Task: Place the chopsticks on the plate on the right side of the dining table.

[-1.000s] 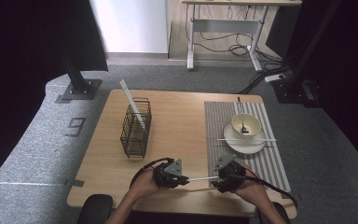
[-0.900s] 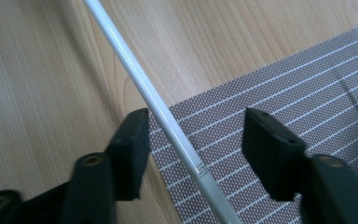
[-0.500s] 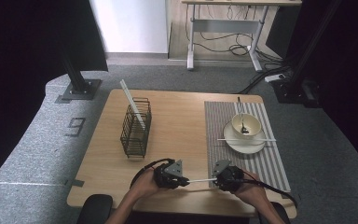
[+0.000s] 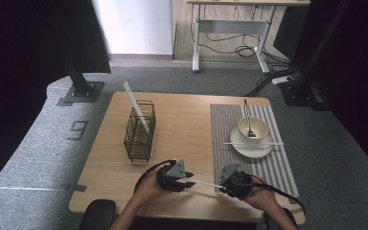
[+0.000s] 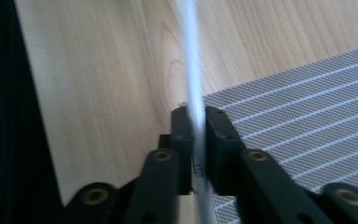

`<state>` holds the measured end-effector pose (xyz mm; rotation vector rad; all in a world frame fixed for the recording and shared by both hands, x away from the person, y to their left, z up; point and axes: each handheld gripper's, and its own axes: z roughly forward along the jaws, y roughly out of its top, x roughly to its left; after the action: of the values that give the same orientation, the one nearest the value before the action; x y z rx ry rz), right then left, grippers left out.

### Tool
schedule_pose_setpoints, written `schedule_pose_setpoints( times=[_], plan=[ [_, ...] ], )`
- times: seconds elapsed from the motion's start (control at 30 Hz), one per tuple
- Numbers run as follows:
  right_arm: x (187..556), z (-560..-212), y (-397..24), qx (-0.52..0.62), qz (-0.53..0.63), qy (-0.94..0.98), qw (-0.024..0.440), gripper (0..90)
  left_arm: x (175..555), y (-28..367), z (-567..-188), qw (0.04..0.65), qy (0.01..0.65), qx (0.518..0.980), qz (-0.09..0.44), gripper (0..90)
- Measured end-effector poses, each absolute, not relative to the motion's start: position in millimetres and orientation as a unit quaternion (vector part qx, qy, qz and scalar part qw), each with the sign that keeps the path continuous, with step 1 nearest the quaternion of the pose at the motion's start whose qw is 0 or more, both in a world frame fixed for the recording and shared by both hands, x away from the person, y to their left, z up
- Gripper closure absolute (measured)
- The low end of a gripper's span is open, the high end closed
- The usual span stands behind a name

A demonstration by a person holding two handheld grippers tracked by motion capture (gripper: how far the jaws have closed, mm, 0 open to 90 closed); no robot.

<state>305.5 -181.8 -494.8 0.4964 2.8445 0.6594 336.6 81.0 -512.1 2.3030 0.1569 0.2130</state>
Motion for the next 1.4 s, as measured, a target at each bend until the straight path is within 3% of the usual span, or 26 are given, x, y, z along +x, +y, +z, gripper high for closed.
schedule_pose_setpoints(
  times=[0.13, 0.57, 1.1, 1.4],
  plan=[
    [305, -494, -182, 0.173, 0.224, 0.955, 0.092, 82.7, 337, 83, -510, 0.412, 0.069, 0.905, 0.081, 57.2],
    [308, -486, -190, 0.196, 0.237, 0.944, 0.121, 82.7, 340, 91, -509, 0.453, 0.126, 0.878, 0.090, 28.6],
    [317, -469, -208, 0.244, 0.257, 0.921, 0.162, 82.7, 338, 80, -541, 0.392, 0.191, 0.896, 0.086, 0.1],
    [323, -462, -220, 0.266, 0.257, 0.911, 0.181, 82.7, 341, 79, -554, 0.362, 0.203, 0.906, 0.083, 0.0]
  ],
)
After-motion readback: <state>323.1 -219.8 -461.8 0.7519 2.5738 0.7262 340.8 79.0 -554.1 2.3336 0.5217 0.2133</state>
